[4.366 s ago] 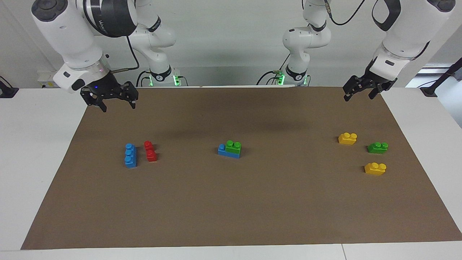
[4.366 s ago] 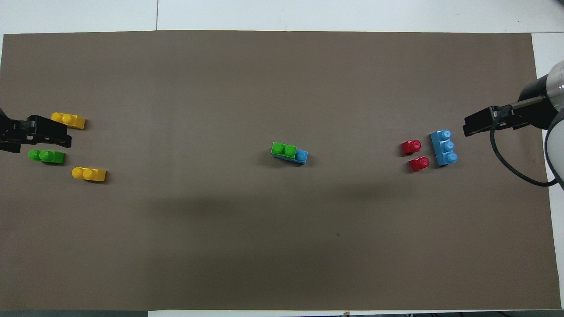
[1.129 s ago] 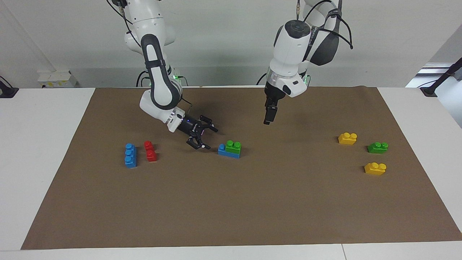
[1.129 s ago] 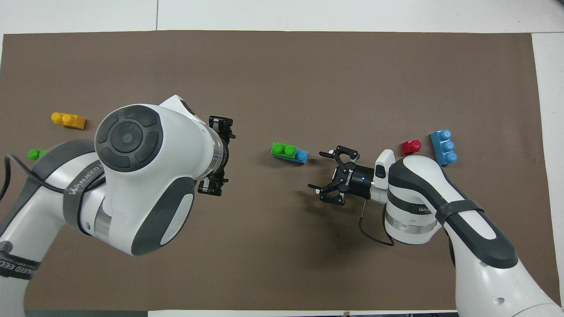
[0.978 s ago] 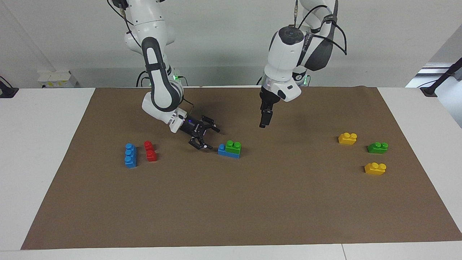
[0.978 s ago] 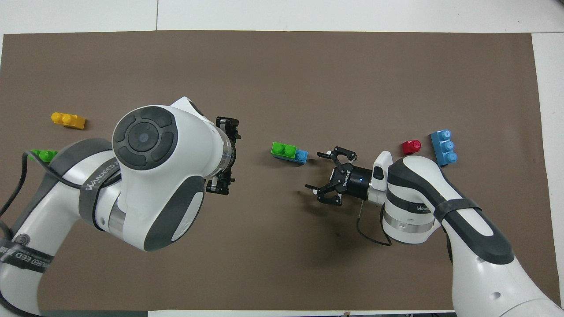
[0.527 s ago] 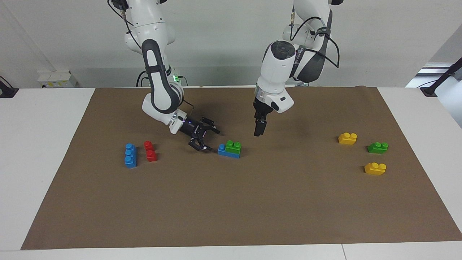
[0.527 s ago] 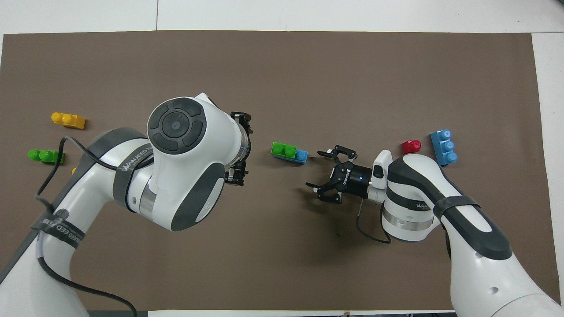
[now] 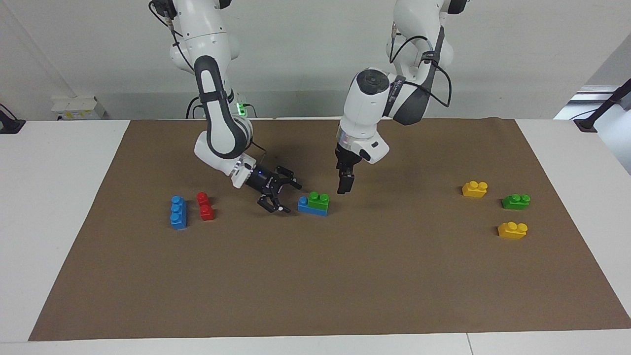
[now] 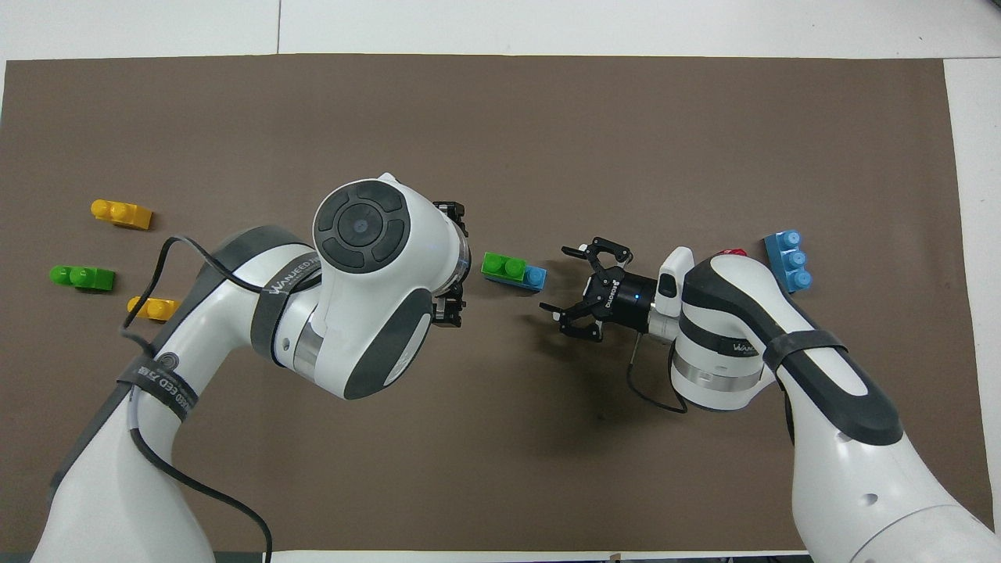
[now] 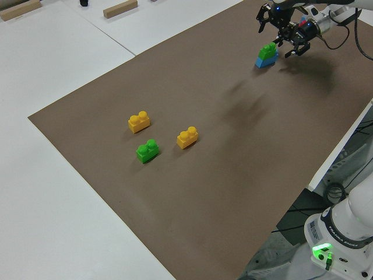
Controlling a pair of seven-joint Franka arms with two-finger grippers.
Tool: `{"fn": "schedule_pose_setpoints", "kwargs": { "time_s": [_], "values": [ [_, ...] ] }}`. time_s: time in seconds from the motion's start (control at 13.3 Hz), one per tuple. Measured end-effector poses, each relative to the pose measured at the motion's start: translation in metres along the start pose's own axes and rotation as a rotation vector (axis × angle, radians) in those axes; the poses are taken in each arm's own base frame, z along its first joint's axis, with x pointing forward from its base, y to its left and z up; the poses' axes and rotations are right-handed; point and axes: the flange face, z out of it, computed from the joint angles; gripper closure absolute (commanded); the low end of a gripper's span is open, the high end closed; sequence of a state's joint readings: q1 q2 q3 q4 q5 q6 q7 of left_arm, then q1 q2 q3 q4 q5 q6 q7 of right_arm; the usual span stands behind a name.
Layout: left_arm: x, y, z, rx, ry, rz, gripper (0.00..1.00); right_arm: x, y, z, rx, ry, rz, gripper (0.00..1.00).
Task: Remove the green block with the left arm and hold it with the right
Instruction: 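Grasp the blue brick with the right gripper while the left gripper approaches, then close the left gripper on the green brick beside the right gripper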
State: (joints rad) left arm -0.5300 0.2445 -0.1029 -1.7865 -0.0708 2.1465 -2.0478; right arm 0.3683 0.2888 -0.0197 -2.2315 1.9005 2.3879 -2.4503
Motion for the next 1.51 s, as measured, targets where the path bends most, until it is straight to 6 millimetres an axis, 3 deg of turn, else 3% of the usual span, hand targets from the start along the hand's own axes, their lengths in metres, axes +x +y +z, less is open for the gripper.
{"fn": "schedule_pose_setpoints", "kwargs": {
  "time_s": [0.3,0.83,1.13,1.51],
  "values": [
    [-0.024,0.007,0.03,0.027,0.004,-0.027,0.0,0.012,0.009,0.014,-0.026,-0.023,-0.032,0.0],
    [-0.027,0.015,0.047,0.037,0.012,-0.059,0.0,0.01,0.002,0.029,-0.021,-0.06,-0.045,0.0],
    [-0.027,0.015,0.056,0.043,0.016,-0.067,0.0,0.02,0.001,0.035,-0.025,-0.063,-0.065,0.0],
    [-0.032,0.018,0.063,-0.002,0.023,-0.083,0.0,0.017,0.003,0.04,-0.026,-0.068,-0.064,0.27]
  ]
}}
